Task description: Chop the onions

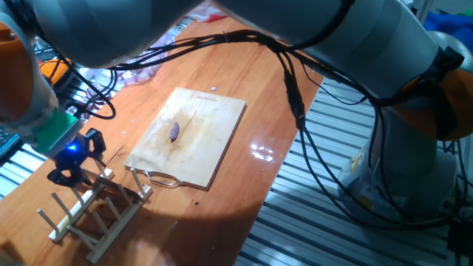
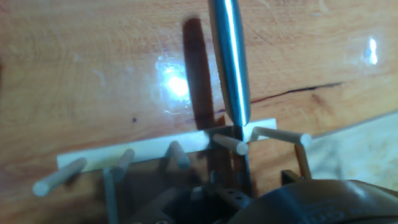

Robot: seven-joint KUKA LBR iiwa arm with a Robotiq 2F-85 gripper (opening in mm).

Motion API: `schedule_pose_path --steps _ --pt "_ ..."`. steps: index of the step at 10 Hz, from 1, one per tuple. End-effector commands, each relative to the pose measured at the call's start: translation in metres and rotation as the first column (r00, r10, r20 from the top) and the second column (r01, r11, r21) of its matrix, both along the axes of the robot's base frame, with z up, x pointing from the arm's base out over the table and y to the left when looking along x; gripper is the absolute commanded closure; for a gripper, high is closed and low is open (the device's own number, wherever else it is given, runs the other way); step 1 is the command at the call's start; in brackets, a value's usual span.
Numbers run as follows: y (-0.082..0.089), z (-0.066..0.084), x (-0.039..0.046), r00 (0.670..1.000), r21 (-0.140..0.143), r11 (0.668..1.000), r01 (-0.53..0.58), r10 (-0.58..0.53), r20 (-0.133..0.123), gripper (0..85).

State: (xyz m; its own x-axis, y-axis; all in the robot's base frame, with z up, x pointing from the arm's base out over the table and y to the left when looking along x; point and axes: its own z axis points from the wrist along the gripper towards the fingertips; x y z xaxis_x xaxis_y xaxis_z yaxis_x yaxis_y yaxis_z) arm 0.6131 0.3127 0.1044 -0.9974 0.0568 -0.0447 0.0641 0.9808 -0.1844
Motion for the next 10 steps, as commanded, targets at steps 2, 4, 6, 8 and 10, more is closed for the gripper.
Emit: schedule_pose_path --steps 2,4,6,8,10 --pt "-0.001 -0.003 -0.0012 1.0 -0.003 1.0 -0.027 0.027 0.005 51.0" --pt "-0.006 -0.006 -0.0015 0.999 -0.003 0.999 -0.046 0.046 0.006 51.0" --pt "-0.014 -0.013 -0.0027 0.998 0.009 0.998 -0.064 0.064 0.012 51.0" --pt "-0.018 -0.018 -0.0035 0.997 0.023 0.997 -0.072 0.071 0.017 51.0" --pt "-0.016 -0.014 -0.0036 0.997 0.023 0.997 -0.071 0.071 -0.003 68.0"
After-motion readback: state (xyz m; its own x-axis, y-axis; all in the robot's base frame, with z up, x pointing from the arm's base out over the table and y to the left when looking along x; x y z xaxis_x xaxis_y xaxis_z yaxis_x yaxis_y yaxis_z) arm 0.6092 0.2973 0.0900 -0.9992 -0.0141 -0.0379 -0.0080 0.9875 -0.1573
